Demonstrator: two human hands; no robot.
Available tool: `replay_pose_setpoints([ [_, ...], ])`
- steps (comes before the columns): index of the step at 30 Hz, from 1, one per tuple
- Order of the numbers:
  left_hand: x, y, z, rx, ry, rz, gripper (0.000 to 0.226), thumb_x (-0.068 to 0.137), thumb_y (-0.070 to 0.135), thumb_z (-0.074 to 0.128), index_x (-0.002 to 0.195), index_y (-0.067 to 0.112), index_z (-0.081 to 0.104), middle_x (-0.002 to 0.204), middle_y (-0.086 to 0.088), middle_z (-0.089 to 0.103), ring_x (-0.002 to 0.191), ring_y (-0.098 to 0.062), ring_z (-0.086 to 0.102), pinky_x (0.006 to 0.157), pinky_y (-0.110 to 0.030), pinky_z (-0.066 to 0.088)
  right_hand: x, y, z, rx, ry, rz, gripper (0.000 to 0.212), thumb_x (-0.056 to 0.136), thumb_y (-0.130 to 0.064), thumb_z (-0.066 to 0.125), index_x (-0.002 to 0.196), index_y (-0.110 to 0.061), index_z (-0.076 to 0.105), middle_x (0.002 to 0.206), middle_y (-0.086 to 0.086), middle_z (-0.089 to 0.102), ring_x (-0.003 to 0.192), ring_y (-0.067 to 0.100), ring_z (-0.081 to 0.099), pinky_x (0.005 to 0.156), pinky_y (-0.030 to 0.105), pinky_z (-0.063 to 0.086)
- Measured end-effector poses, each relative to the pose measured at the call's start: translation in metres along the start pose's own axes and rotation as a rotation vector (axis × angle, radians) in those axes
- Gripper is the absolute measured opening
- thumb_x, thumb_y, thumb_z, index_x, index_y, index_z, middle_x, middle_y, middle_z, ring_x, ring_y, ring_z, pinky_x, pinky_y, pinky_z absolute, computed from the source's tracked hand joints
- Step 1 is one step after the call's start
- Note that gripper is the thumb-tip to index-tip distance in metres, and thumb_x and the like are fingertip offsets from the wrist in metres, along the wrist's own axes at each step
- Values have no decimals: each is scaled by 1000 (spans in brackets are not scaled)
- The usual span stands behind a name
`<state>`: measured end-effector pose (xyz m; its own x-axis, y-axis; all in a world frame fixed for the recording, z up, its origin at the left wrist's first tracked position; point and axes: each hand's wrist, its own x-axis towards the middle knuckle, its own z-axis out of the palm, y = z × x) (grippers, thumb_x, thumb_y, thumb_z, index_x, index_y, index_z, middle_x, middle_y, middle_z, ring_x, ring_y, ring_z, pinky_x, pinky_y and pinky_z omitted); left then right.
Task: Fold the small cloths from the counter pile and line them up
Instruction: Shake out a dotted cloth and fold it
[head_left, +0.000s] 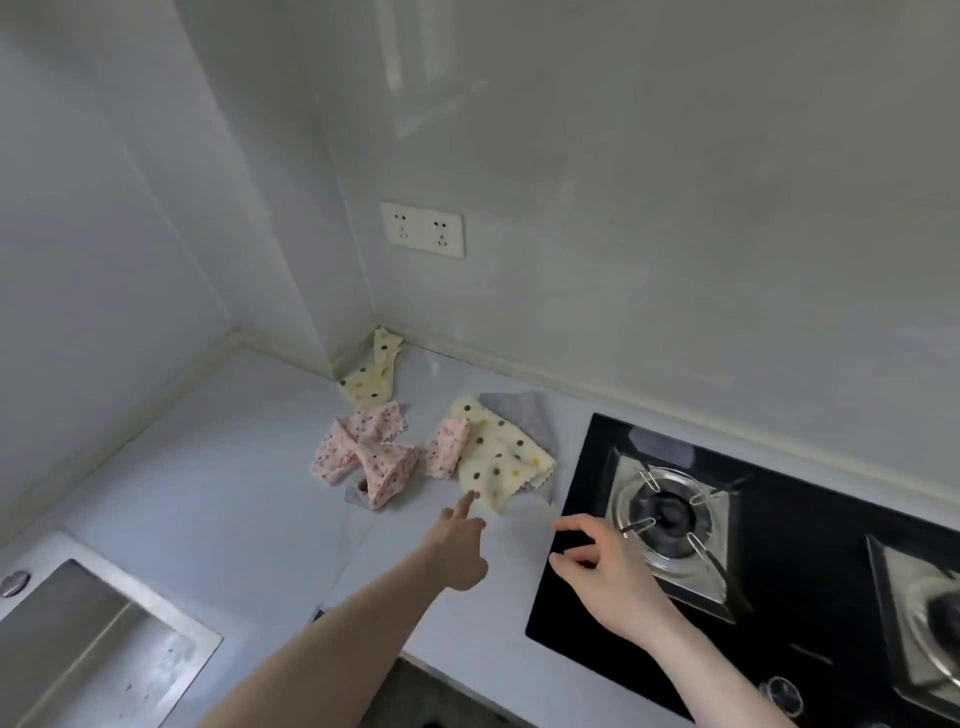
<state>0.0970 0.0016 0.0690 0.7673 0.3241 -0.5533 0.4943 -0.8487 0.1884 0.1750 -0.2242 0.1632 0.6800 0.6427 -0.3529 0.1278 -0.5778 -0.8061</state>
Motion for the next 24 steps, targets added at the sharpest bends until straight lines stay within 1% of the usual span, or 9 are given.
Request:
replay_pose_setpoints([
  [5,44,-19,3,221,-53,77,56,92,15,57,148,16,47,171,0,-20,150,-31,20,108,-43,45,-11,-12,22,30,98,72,32,94,-32,68,122,-44,60,127,-23,57,103,-15,59,78,13,49],
  [7,55,-24,7,201,-30,96,65,91,12,57,154,16,38,172,2,-15,151,-30,19,111,-43,43,-24,-13,27,46,131,93,31,92,-34,70,119,-48,61,125,-25,58,105,-13,60,80,14,50],
  [9,63,-25,5,86,37,122,73,92,10,55,159,15,28,172,5,-1,152,-28,21,116,-43,38,-34,-14,28,57,171,114,31,92,-33,71,116,-50,61,124,-25,59,105,-13,60,74,13,51],
  [10,64,-24,2,7,100,143,72,93,10,54,160,15,28,171,5,11,151,-27,25,117,-42,36,-38,-13,27,66,191,127,31,93,-32,71,115,-50,61,123,-24,60,105,-13,60,72,12,51],
  [12,60,-21,-8,-194,302,202,58,94,12,58,151,18,47,160,3,41,144,-24,41,115,-38,40,-47,-12,23,78,208,146,31,93,-30,71,115,-50,62,119,-19,64,102,-13,60,70,9,50],
  [14,45,-19,-22,-413,558,245,33,93,12,65,125,21,71,132,5,67,122,-19,62,99,-34,51,-56,-12,22,111,226,154,30,93,-28,71,113,-49,64,111,-13,69,97,-10,63,67,8,50],
  [17,9,-14,-62,-646,792,309,12,89,10,75,93,21,80,100,11,76,95,-10,69,85,-30,55,-60,-19,24,169,279,120,27,93,-26,71,108,-49,68,98,-7,75,89,-1,69,69,10,50],
  [21,-54,-3,-106,-775,787,363,13,90,12,77,86,24,72,88,15,72,84,-2,69,79,-23,58,-61,-38,28,218,306,10,29,92,-22,72,111,-43,68,105,-10,74,87,1,69,73,10,48],
  [24,-105,2,-124,-765,702,375,17,93,17,73,100,30,65,93,11,68,77,-5,68,66,-21,55,-63,-55,32,217,310,-123,42,89,-23,77,123,-41,60,124,-23,64,91,4,70,79,16,53],
])
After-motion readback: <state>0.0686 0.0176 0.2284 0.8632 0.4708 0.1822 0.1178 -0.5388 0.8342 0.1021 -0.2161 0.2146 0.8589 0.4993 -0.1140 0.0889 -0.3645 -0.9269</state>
